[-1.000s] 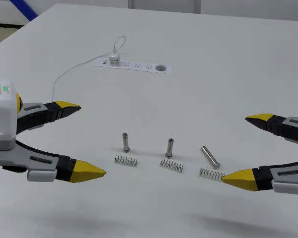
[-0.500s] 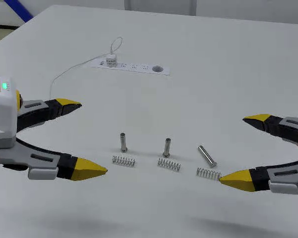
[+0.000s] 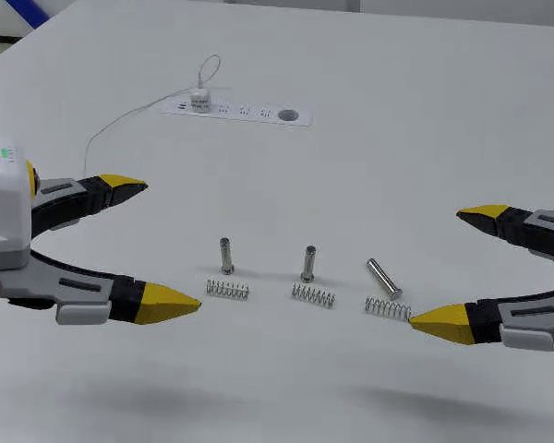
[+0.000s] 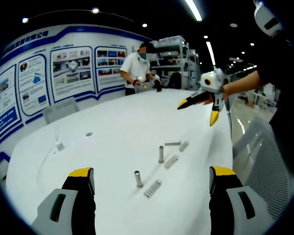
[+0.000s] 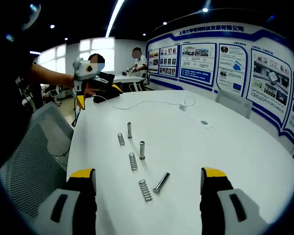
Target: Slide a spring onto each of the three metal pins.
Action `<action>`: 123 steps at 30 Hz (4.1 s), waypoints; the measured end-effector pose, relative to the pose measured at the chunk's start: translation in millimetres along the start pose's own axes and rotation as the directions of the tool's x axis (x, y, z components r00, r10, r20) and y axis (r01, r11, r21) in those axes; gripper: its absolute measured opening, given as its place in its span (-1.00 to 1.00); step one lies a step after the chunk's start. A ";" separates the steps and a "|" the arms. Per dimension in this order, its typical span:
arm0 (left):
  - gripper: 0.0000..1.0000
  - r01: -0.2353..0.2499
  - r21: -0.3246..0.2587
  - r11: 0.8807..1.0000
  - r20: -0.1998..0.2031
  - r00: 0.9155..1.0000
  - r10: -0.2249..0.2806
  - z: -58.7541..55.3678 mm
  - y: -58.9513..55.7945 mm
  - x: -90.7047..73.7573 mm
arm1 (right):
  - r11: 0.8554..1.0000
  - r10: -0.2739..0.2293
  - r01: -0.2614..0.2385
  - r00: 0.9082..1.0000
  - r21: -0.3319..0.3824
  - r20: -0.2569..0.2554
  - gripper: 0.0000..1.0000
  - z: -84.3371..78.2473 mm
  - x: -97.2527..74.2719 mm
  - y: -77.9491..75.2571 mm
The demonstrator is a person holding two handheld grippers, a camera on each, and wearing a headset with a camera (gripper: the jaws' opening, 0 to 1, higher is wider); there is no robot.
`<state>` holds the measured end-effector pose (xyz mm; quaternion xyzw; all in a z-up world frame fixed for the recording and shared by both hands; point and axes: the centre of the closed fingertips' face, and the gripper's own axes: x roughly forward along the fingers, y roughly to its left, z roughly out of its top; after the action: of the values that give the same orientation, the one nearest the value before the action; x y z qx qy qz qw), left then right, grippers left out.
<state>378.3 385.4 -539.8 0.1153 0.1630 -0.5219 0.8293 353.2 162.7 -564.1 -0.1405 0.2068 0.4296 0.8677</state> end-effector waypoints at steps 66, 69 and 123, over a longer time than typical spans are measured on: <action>0.97 -0.018 -0.055 0.998 -0.029 0.999 0.017 -19.6 5.6 12.4 | 0.985 -0.068 0.096 0.980 0.145 -0.187 -0.19 -40.9 79.6 -37.5; 0.97 -0.025 -0.051 0.998 -0.038 0.999 0.023 -22.3 7.6 12.0 | 0.984 -0.074 0.104 0.978 0.144 -0.197 -0.26 -43.7 83.2 -38.8; 1.00 -0.072 -0.054 0.996 -0.042 0.997 0.069 -25.7 14.1 2.1 | 0.904 -0.119 0.301 0.859 0.304 -0.498 -0.83 -78.4 101.8 -47.4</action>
<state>388.0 399.1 -563.9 0.1084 0.1899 -0.4851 0.8467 428.1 171.6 -678.4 -0.0954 0.4706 0.2367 0.8447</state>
